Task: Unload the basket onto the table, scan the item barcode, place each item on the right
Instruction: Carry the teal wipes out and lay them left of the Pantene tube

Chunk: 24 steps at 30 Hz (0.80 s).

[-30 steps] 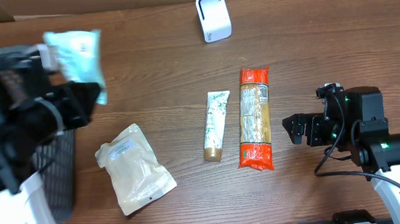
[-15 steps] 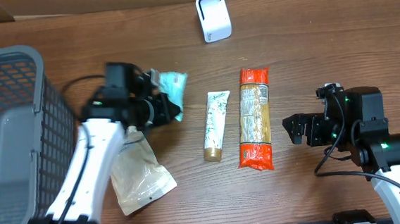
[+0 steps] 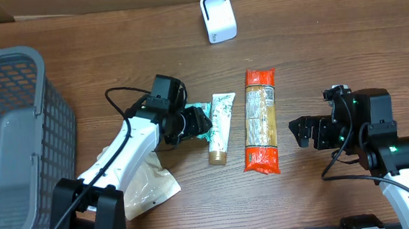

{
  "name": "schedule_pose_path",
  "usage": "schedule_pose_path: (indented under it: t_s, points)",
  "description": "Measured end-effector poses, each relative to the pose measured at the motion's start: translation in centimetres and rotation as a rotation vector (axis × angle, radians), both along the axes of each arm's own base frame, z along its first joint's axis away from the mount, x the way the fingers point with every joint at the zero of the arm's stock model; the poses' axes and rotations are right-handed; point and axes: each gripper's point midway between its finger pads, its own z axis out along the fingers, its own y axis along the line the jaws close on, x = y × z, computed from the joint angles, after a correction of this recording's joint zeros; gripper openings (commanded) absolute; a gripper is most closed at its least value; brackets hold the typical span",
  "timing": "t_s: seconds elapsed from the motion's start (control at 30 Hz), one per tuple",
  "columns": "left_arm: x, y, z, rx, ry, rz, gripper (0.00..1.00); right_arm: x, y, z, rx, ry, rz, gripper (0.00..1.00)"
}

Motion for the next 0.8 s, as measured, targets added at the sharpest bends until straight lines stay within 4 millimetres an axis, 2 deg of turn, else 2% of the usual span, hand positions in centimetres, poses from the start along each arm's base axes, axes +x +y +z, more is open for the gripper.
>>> schedule_pose_path:
  t_s: [0.03, 0.13, 0.2, 0.27, 0.33, 0.43, 0.53, 0.6, 0.8]
  points:
    - [-0.1, 0.2, 0.0, 0.005, 0.007, 0.002, 0.6, 0.0, 0.0, 0.0, 0.0, -0.001, 0.0, 1.0]
    - [0.0, 0.4, 0.7, 0.017, 0.014, -0.01, 0.45, 0.0, 0.0, 0.0, 0.0, 0.0, 0.0, 1.0]
    - [0.9, 0.2, 2.0, 0.016, -0.021, -0.032, 0.39, 0.0, 0.0, 0.0, 0.0, 0.0, 0.0, 1.0]
    - [2.3, -0.2, 3.6, 0.01, -0.087, -0.061, 0.29, 0.0, 0.0, 0.0, 0.0, 0.0, 0.001, 1.0]
    - [3.9, -0.6, 5.1, 0.002, -0.164, -0.089, 0.05, 0.0, 0.0, 0.0, -0.001, 0.0, 0.0, 1.0]
    - [4.7, -0.7, 5.8, 0.017, -0.218, -0.126, 0.04, 0.0, 0.0, 0.0, 0.0, -0.001, 0.0, 1.0]
    - [4.1, -0.1, 5.0, 0.069, -0.194, -0.139, 0.04, 0.0, 0.0, 0.0, 0.0, -0.001, 0.0, 1.0]
    - [3.8, 0.1, 3.9, 0.102, -0.163, -0.149, 0.04, 0.0, 0.0, 0.0, 0.0, -0.001, 0.0, 1.0]
    - [2.5, -0.1, -1.0, 0.176, -0.037, -0.226, 0.05, 0.0, 0.0, 0.0, 0.0, 0.0, 0.0, 1.0]
